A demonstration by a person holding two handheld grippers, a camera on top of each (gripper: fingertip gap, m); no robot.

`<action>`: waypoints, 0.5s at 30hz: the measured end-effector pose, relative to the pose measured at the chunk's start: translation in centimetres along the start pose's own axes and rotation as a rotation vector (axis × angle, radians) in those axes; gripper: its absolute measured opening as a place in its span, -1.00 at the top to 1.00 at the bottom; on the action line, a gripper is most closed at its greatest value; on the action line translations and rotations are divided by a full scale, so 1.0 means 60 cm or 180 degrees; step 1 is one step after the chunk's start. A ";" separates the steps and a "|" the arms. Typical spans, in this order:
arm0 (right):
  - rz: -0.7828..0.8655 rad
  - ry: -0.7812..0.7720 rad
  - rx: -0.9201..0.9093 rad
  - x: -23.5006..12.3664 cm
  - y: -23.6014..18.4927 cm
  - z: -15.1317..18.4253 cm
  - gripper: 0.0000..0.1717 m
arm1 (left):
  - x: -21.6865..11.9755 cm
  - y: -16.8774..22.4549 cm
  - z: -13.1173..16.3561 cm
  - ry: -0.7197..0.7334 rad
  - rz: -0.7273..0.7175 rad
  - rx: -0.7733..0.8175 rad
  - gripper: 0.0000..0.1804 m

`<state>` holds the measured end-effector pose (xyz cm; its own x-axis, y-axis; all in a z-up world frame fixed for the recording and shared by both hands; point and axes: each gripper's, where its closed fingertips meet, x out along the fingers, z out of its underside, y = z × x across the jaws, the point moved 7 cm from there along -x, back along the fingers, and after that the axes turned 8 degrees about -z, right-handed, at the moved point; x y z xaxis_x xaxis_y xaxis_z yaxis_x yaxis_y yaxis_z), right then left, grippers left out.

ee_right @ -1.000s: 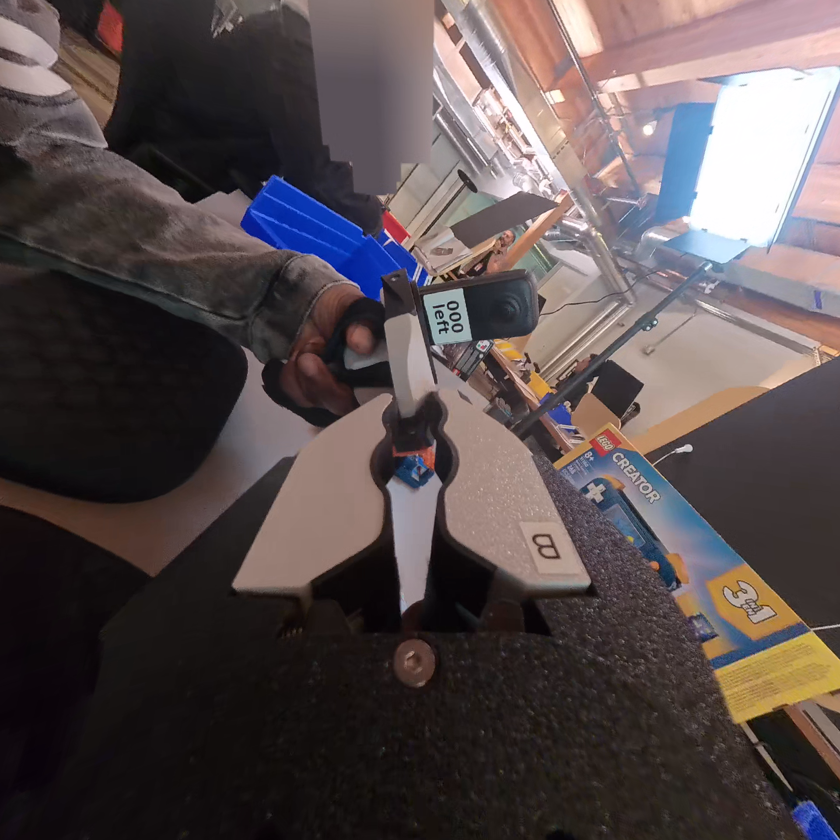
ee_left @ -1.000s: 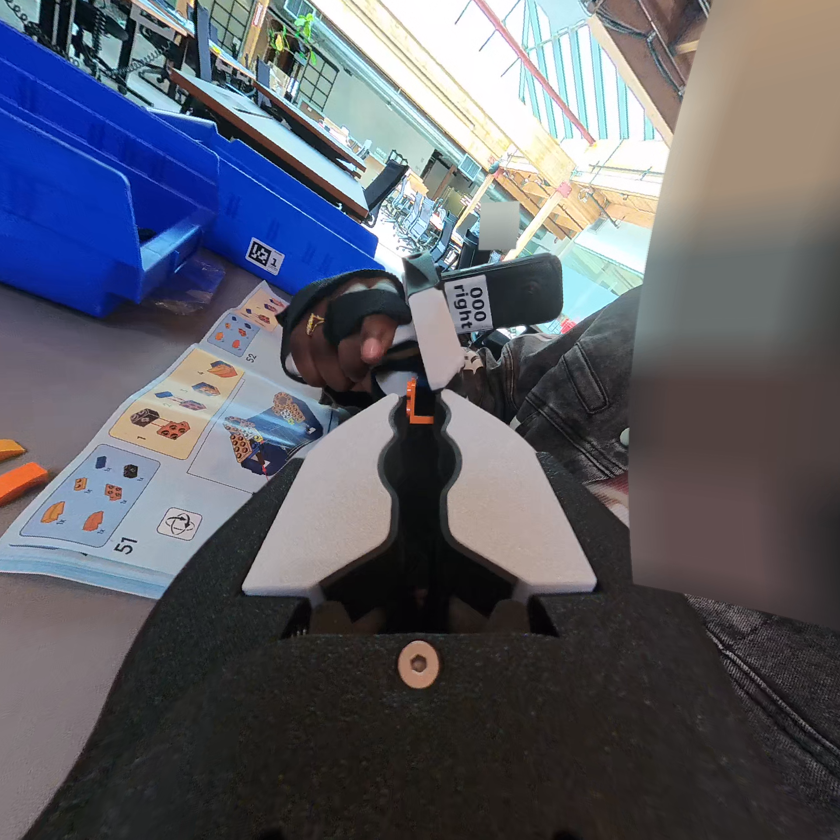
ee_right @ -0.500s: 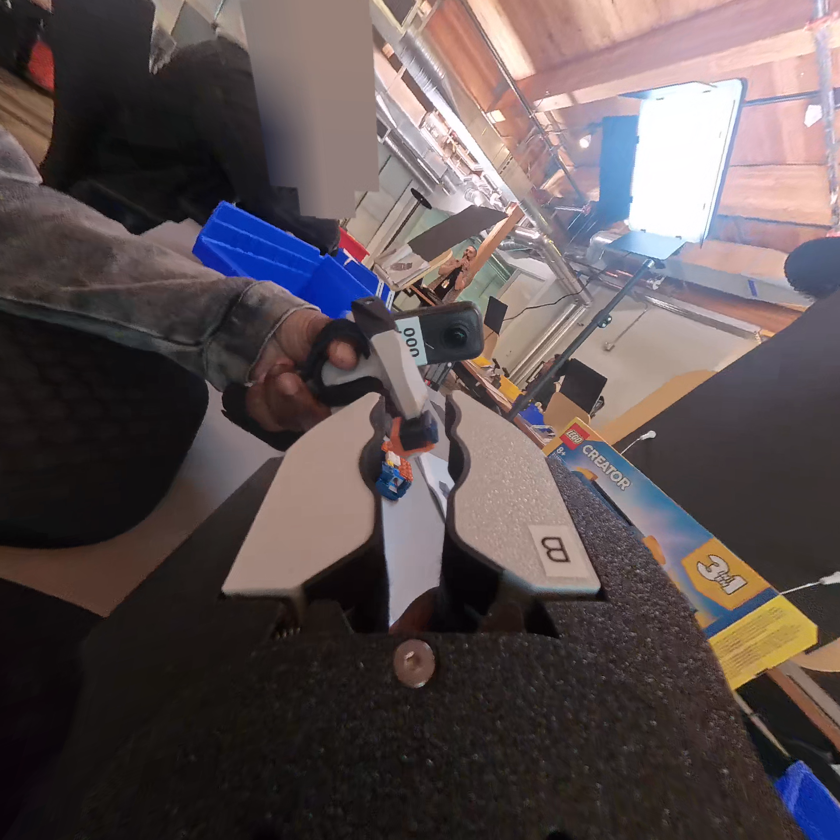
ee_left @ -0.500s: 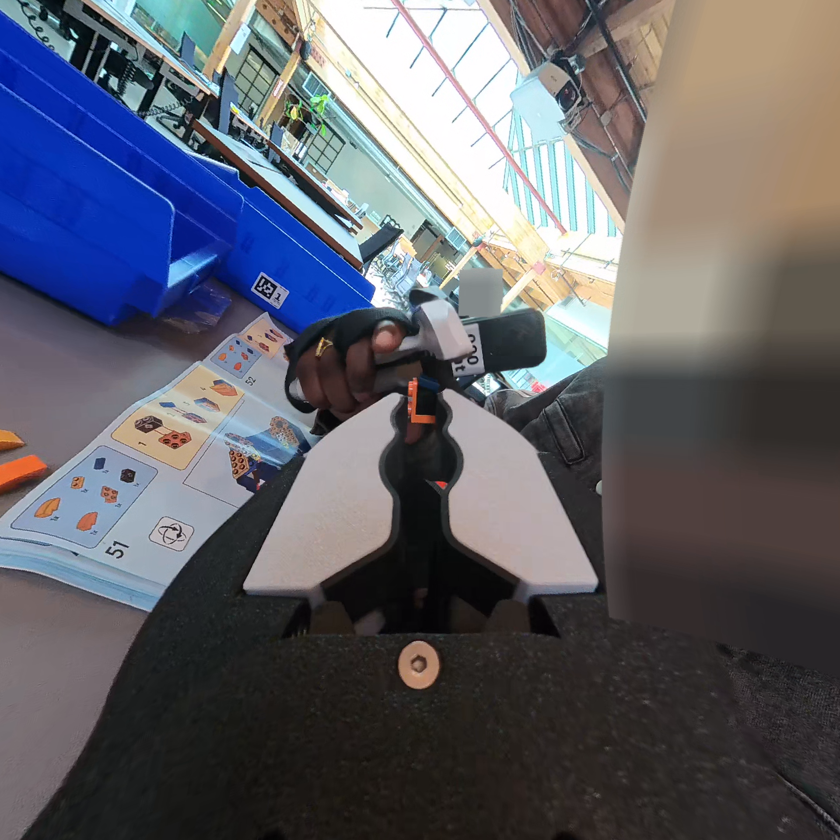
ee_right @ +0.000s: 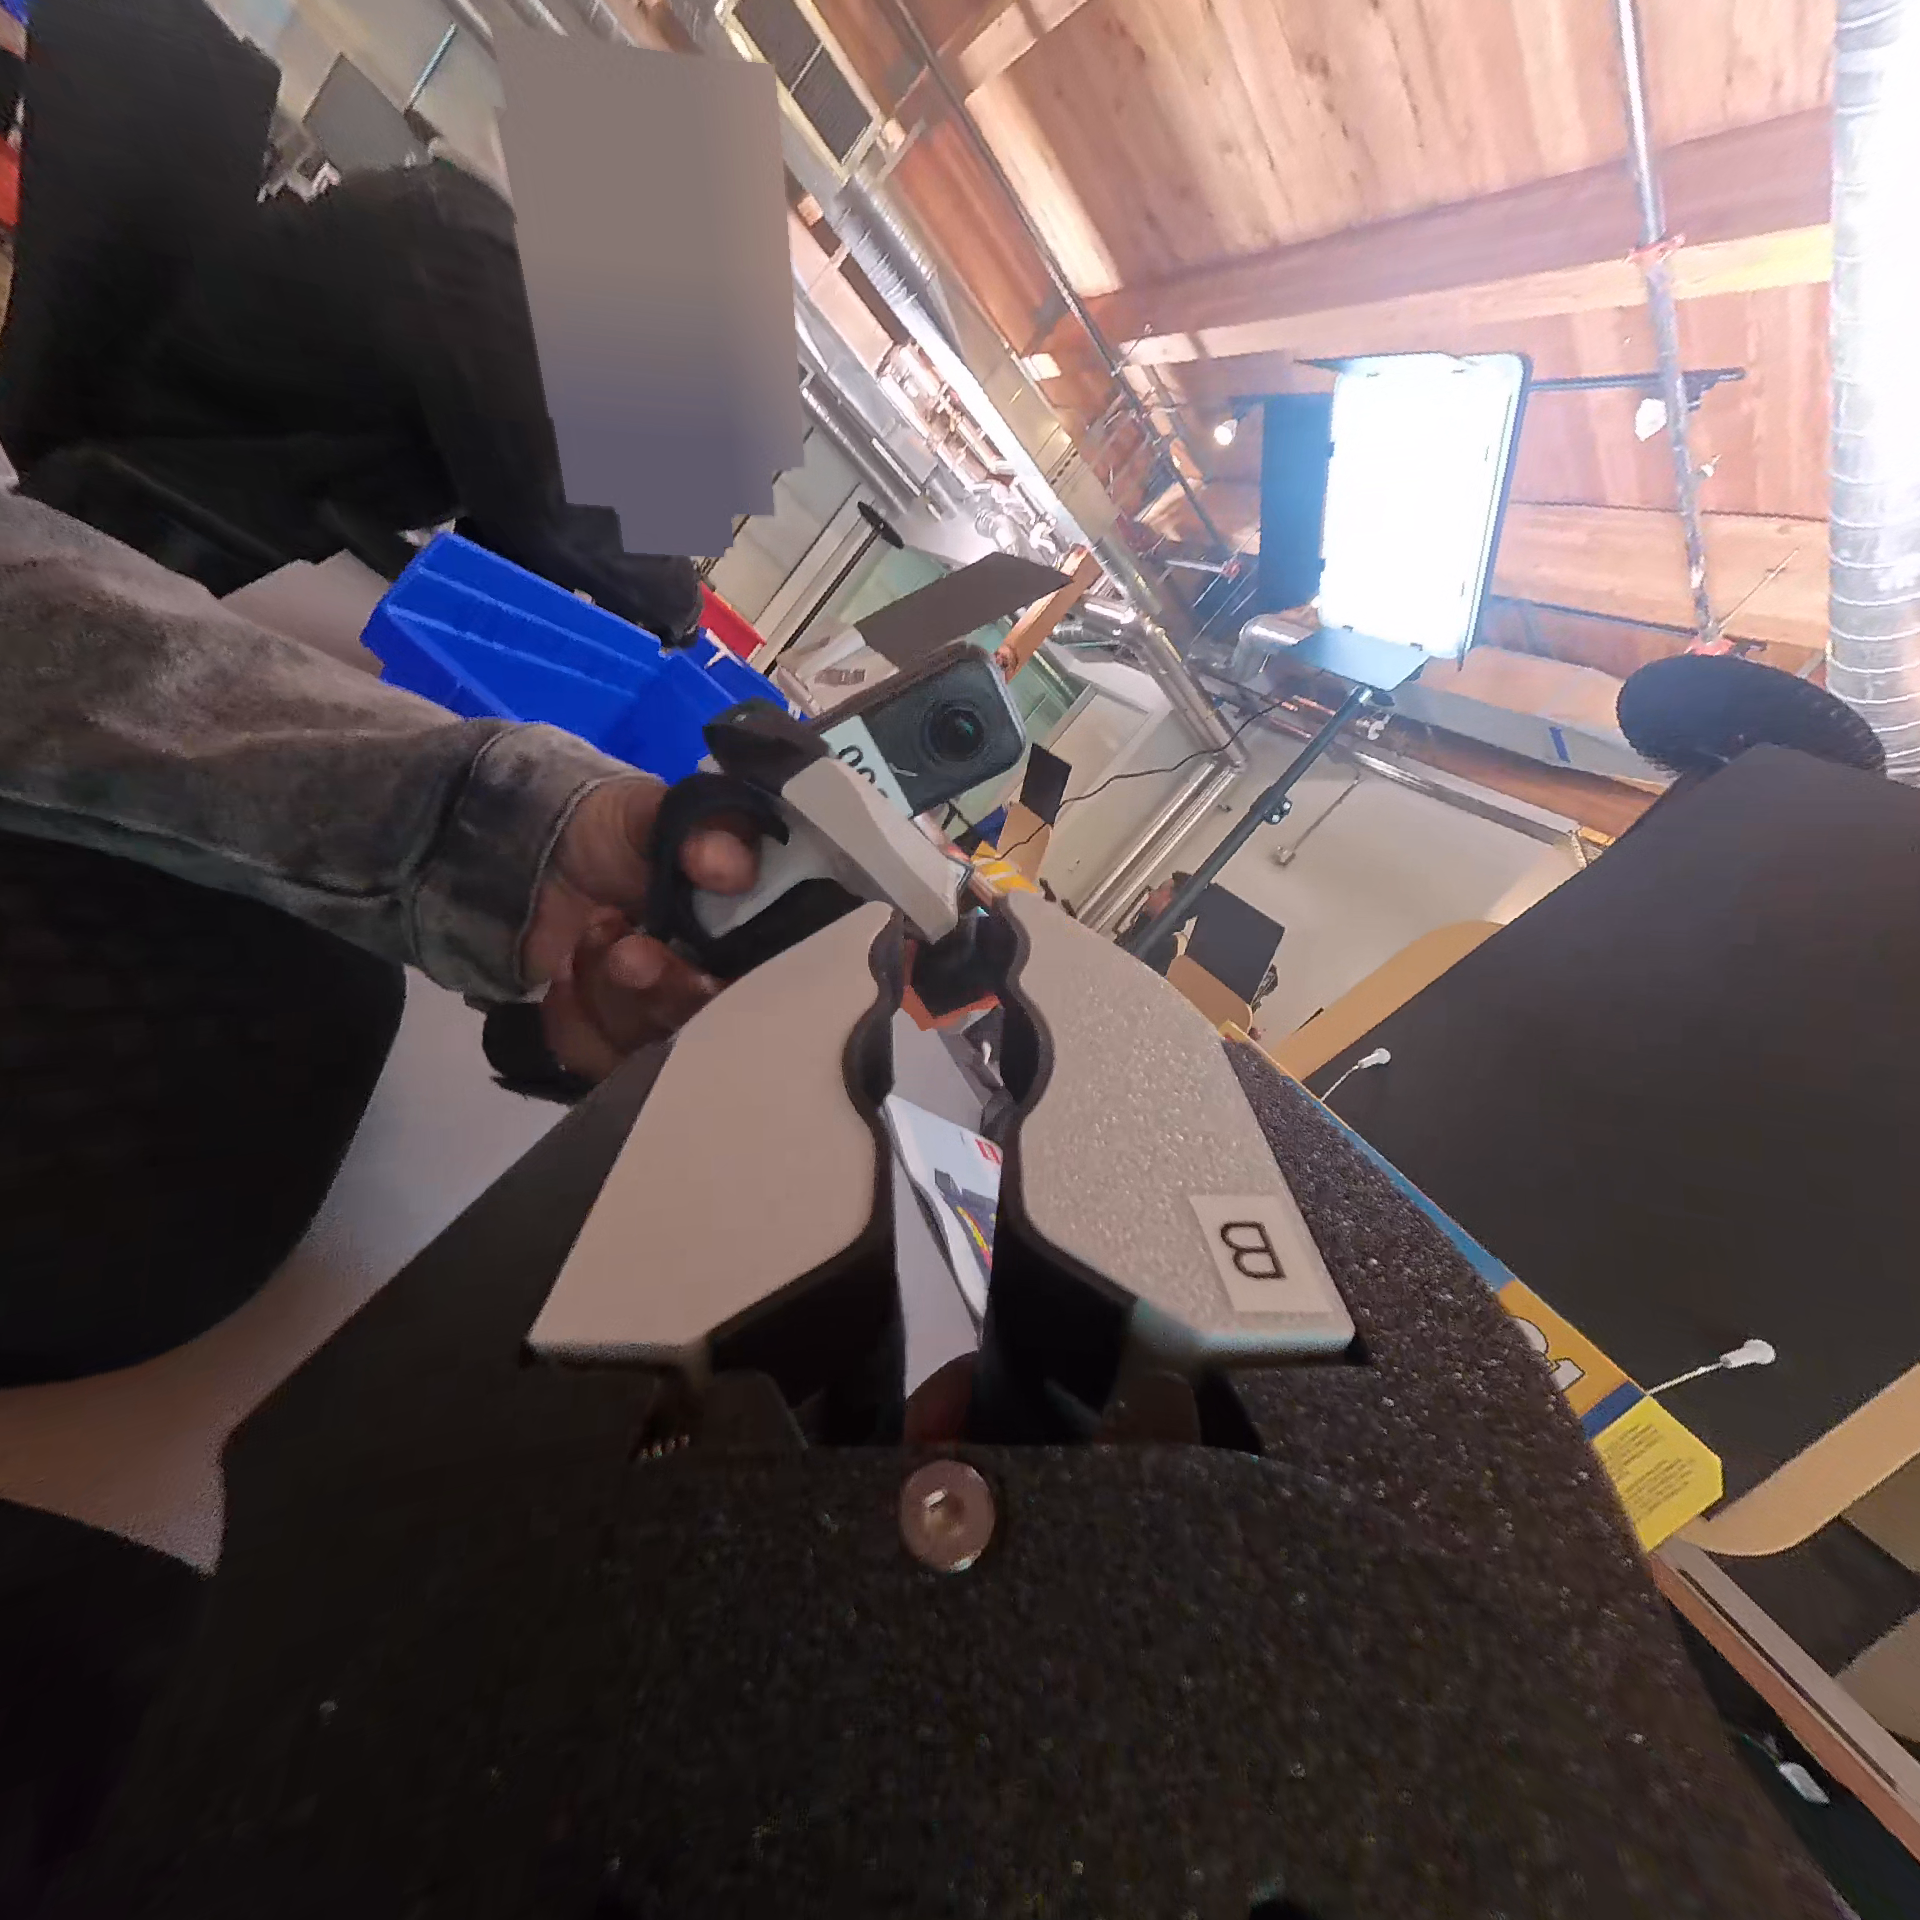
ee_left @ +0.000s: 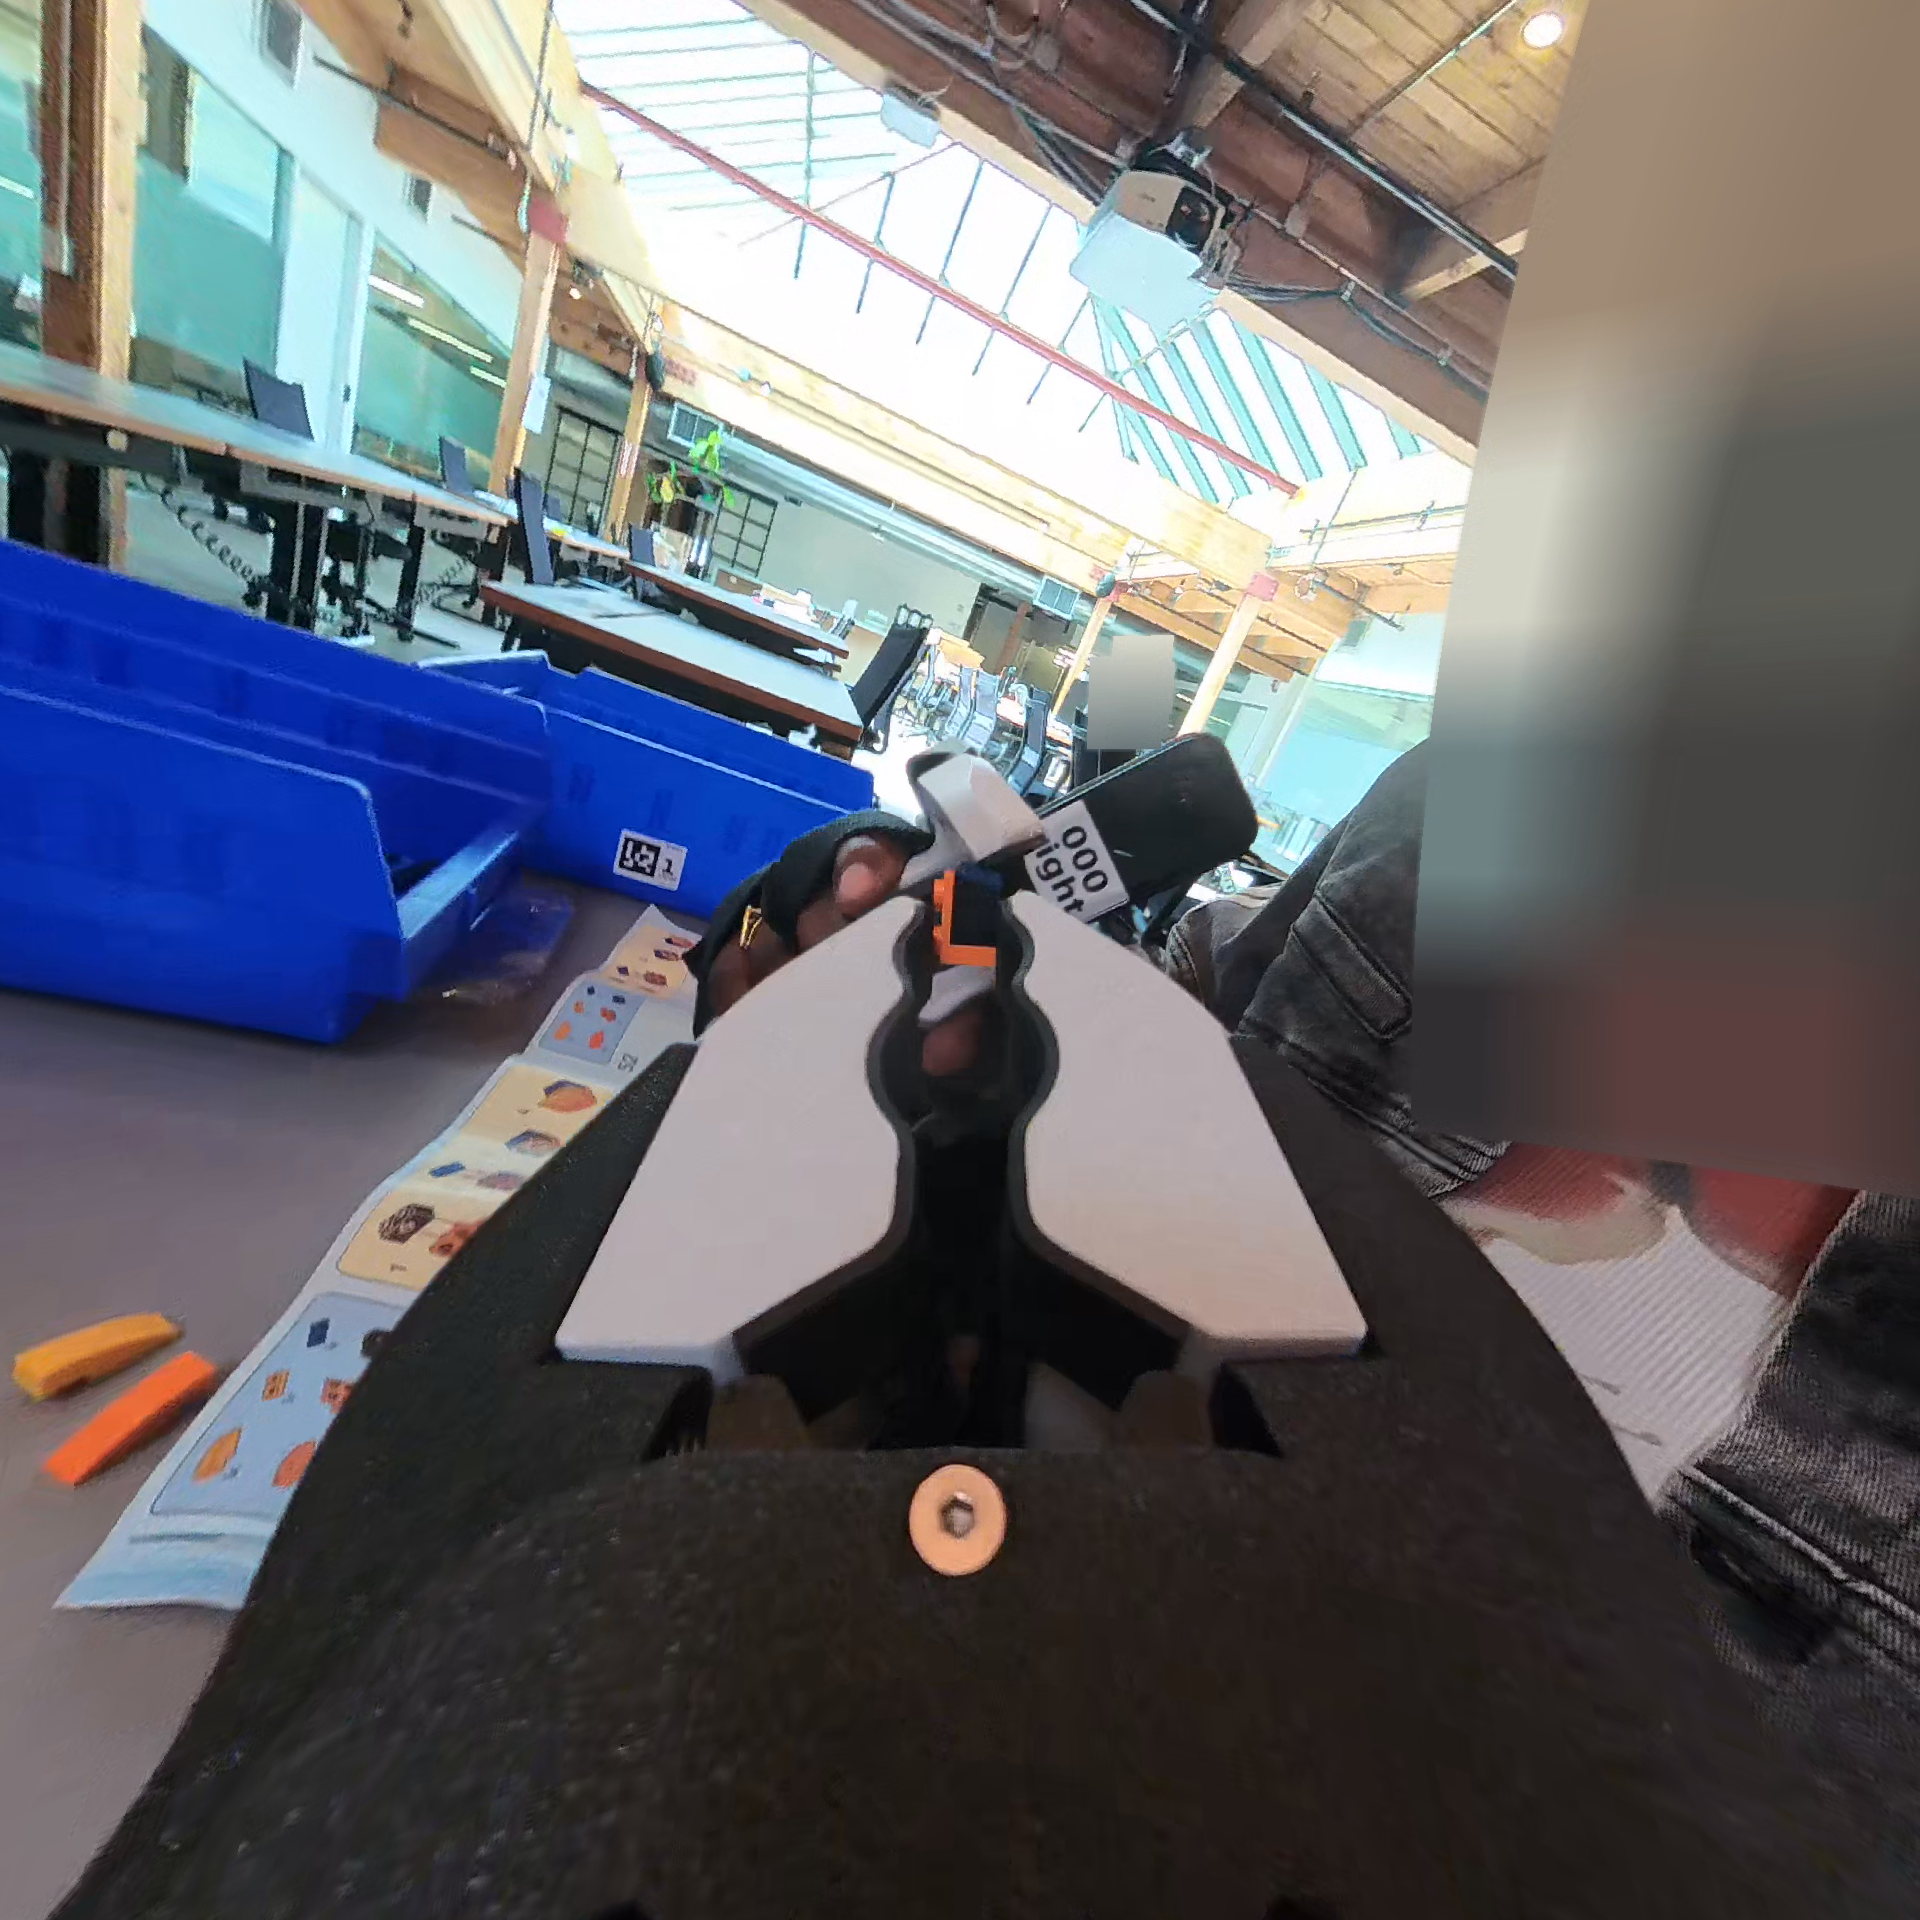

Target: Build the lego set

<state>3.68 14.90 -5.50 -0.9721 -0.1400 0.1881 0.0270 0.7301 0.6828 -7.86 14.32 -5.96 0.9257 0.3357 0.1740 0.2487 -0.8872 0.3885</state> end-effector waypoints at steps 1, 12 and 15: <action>0.0024 0.0049 0.0059 -0.001 0.002 -0.003 0.83 | 0.002 0.003 -0.002 0.0058 0.0011 -0.0005 0.88; -0.0014 0.0087 -0.0013 -0.002 0.009 -0.010 0.89 | 0.005 0.005 -0.008 0.0230 -0.0012 -0.0087 0.88; -0.0032 0.0165 -0.0003 -0.004 0.008 -0.010 0.78 | -0.001 0.000 -0.014 0.0451 0.0027 -0.0158 0.89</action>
<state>4.07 14.88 -4.78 -0.9590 -0.1818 0.2174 0.0174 0.7278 0.6856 -8.15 14.57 -5.22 0.8773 0.3728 0.3022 0.2235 -0.8747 0.4301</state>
